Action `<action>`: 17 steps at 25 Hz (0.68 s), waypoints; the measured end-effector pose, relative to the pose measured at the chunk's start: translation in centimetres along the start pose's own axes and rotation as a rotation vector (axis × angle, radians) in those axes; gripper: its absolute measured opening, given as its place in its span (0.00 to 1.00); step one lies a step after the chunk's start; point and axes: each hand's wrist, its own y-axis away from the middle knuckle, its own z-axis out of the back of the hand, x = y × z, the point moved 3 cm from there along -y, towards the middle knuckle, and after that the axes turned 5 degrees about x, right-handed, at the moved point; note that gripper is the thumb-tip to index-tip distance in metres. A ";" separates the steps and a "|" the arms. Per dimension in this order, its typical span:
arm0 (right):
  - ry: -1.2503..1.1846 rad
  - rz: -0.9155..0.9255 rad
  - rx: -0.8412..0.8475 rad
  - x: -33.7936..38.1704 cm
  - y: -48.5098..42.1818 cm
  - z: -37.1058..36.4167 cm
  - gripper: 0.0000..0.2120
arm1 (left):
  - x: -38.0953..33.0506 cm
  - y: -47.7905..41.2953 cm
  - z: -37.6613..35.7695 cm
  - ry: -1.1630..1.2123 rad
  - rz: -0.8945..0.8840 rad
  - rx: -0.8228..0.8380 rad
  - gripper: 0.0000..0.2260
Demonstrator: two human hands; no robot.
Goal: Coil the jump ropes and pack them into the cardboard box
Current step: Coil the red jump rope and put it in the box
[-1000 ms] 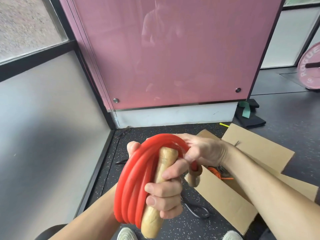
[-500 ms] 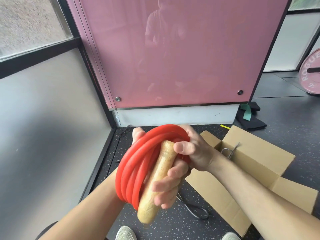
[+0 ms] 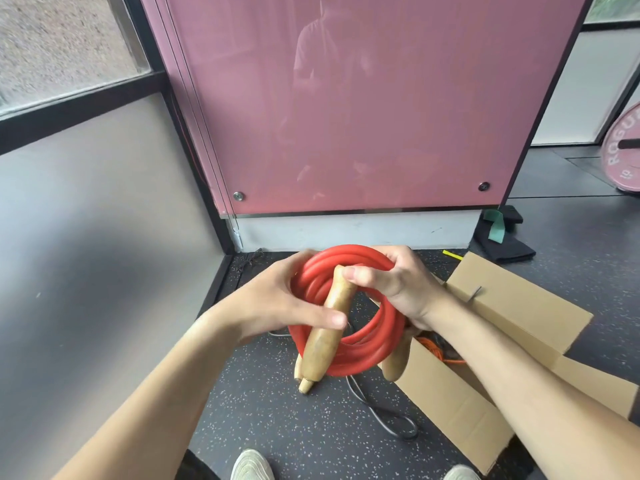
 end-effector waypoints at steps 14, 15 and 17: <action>-0.360 -0.115 0.227 0.5 1.1 3.3 0.17 | -1.1 0.1 -1.3 0.458 -0.019 -0.099 0.27; -0.210 -0.160 0.206 -0.1 1.1 3.9 0.15 | -1.1 0.1 -1.2 0.473 -0.016 -0.096 0.26; 0.436 -0.322 0.188 -1.9 1.0 5.0 0.19 | -1.3 0.1 -1.0 0.512 -0.026 -0.100 0.20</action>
